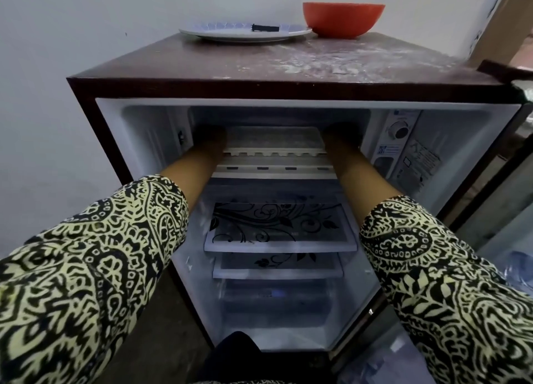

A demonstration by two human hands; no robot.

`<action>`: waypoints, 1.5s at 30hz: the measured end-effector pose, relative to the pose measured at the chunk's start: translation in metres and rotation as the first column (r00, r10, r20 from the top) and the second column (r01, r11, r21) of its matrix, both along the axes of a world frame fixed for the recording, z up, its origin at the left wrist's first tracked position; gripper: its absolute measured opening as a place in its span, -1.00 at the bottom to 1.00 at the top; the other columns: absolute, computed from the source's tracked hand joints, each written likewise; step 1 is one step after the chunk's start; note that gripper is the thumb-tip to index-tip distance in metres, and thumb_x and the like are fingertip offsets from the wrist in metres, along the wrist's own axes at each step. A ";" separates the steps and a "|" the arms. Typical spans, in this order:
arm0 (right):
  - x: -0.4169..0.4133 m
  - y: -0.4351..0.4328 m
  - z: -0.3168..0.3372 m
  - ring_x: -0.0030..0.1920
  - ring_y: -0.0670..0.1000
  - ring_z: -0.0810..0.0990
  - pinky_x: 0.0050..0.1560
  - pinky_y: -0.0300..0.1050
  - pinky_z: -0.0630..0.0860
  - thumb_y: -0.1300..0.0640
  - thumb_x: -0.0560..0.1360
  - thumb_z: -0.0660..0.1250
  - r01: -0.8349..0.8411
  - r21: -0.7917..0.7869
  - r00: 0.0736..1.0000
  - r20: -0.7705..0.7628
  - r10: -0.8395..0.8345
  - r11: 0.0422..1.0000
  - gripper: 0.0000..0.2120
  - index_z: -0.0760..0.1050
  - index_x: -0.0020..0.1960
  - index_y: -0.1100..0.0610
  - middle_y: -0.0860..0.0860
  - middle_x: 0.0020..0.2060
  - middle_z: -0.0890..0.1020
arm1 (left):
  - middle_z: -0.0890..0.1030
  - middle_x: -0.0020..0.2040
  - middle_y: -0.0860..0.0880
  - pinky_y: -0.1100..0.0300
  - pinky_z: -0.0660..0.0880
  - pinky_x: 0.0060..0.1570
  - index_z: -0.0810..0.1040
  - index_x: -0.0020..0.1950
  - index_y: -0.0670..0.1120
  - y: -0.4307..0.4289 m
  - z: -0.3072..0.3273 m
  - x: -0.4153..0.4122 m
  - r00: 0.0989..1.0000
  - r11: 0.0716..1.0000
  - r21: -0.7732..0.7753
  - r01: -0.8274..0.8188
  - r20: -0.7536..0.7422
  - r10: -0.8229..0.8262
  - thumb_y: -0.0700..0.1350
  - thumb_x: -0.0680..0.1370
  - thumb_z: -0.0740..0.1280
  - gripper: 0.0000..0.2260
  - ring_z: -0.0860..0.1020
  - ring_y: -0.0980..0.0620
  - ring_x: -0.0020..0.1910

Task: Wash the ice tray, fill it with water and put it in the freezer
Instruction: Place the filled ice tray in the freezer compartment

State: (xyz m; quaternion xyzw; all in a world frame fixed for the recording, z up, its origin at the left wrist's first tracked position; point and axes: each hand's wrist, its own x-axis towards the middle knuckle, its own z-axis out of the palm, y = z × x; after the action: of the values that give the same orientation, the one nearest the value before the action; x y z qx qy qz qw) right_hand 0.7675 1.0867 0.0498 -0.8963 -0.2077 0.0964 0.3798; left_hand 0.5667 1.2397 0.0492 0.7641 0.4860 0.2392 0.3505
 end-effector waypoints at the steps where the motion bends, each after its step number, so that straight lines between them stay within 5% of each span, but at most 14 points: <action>1: 0.000 -0.001 0.001 0.09 0.13 0.49 -0.06 -0.17 0.29 0.07 0.65 0.10 -0.032 -0.026 0.999 0.039 0.033 0.999 -0.68 0.44 0.25 0.26 0.16 0.15 0.53 | 0.49 0.33 -0.17 0.28 0.48 -0.04 0.41 0.37 -0.23 0.002 -0.001 0.003 0.997 0.997 -0.032 -0.067 0.022 0.068 -0.07 0.67 0.11 -0.65 0.48 -0.13 0.28; 5: -0.001 -0.011 -0.012 0.09 0.17 0.49 -0.08 -0.16 0.29 0.12 0.64 0.08 -0.165 -0.017 0.983 0.080 0.166 0.986 -0.75 0.47 0.11 0.24 0.11 -0.13 0.50 | 0.47 0.33 -0.12 0.14 0.46 0.15 0.37 0.42 -0.15 -0.010 -0.003 -0.003 0.991 0.993 -0.112 0.034 0.134 -0.019 0.03 0.59 0.30 -0.54 0.46 -0.12 0.28; 7: -0.003 -0.019 -0.020 0.19 0.16 0.46 -0.01 -0.14 0.34 0.10 0.61 0.16 -0.255 -0.007 0.964 0.071 0.255 0.967 -0.70 0.41 0.27 0.21 0.16 0.10 0.52 | 0.30 0.49 -0.11 0.10 0.31 0.39 0.13 0.56 -0.11 -0.016 -0.014 -0.010 0.991 0.991 -0.044 0.124 0.048 -0.122 0.13 0.53 0.36 -0.28 0.33 -0.13 0.42; 10: -0.010 -0.030 -0.029 0.36 0.16 0.35 0.26 -0.11 0.31 -0.02 0.57 0.27 -0.344 0.025 0.930 0.145 0.337 0.939 -0.41 0.18 0.48 0.19 0.16 0.40 0.37 | 0.20 0.54 -0.10 0.10 0.22 0.44 -0.01 0.58 -0.12 -0.021 -0.027 -0.014 0.987 0.986 0.062 0.154 -0.053 -0.150 0.19 0.47 0.40 -0.11 0.24 -0.13 0.48; 16: -0.004 -0.022 -0.034 0.36 0.19 0.36 0.29 -0.02 0.32 -0.09 0.56 0.24 -0.302 -0.037 0.930 0.207 0.303 0.952 -0.40 0.18 0.49 0.18 0.16 0.40 0.36 | 0.31 0.49 -0.16 0.07 0.28 0.36 0.19 0.53 -0.15 -0.022 -0.025 -0.005 0.983 0.966 0.205 0.154 -0.129 -0.129 0.14 0.56 0.29 -0.35 0.32 -0.17 0.43; 28: 0.012 0.013 -0.041 0.29 0.27 0.39 0.28 0.13 0.38 -0.09 0.56 0.21 -0.155 -0.071 0.977 0.134 0.163 0.985 -0.42 0.15 0.49 0.08 0.18 0.36 0.39 | 0.28 0.50 -0.15 -0.11 0.31 0.36 0.17 0.53 -0.06 0.014 -0.039 0.018 0.960 0.978 0.192 0.078 -0.278 -0.023 0.43 0.43 0.19 -0.17 0.28 -0.27 0.43; 33: 0.008 0.006 -0.034 0.35 0.26 0.34 0.35 0.12 0.31 -0.10 0.55 0.22 -0.165 -0.080 0.980 0.103 0.173 0.983 -0.35 0.08 0.51 0.13 0.19 0.41 0.34 | 0.20 0.55 -0.15 -0.12 0.18 0.44 -0.14 0.59 -0.02 0.008 -0.043 0.014 0.970 0.996 0.082 0.047 -0.240 -0.026 0.47 0.35 0.23 0.02 0.21 -0.28 0.47; 35: -0.003 -0.007 -0.029 0.38 0.23 0.33 0.38 0.09 0.27 -0.08 0.56 0.23 -0.203 -0.079 0.973 0.099 0.210 0.976 -0.33 0.03 0.53 0.15 0.18 0.43 0.31 | 0.15 0.56 -0.13 -0.08 0.11 0.47 -0.20 0.58 -0.06 -0.006 -0.042 0.008 0.978 0.995 0.084 0.059 -0.207 -0.040 0.33 0.43 0.33 -0.01 0.14 -0.25 0.51; 42: -0.086 -0.088 -0.013 0.34 0.22 0.37 0.33 0.01 0.35 0.14 0.57 0.25 -0.288 0.102 0.952 0.136 0.273 0.952 -0.48 0.22 0.46 0.26 0.22 0.39 0.36 | 0.20 0.52 -0.21 -0.05 0.23 0.42 0.09 0.55 -0.19 -0.106 -0.043 -0.031 0.938 0.985 0.107 0.138 -0.333 -0.095 0.14 0.50 0.37 -0.22 0.21 -0.25 0.47; 45: -0.124 -0.155 -0.010 0.31 0.17 0.37 0.26 -0.02 0.35 0.11 0.56 0.26 -0.315 0.121 0.926 0.256 0.276 0.941 -0.60 0.39 0.36 0.21 0.16 0.33 0.42 | 0.43 0.40 -0.20 0.00 0.42 0.26 0.35 0.45 -0.15 -0.179 -0.042 -0.047 0.933 0.964 0.000 0.264 -0.255 -0.255 0.12 0.52 0.35 -0.41 0.42 -0.21 0.34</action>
State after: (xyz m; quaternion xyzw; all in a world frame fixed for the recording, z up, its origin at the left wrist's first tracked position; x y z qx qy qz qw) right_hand 0.6438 0.9314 0.0399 -0.8262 -0.3913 0.0288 0.4042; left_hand 0.5195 1.0606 0.0072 0.8517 0.4171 0.0999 0.3009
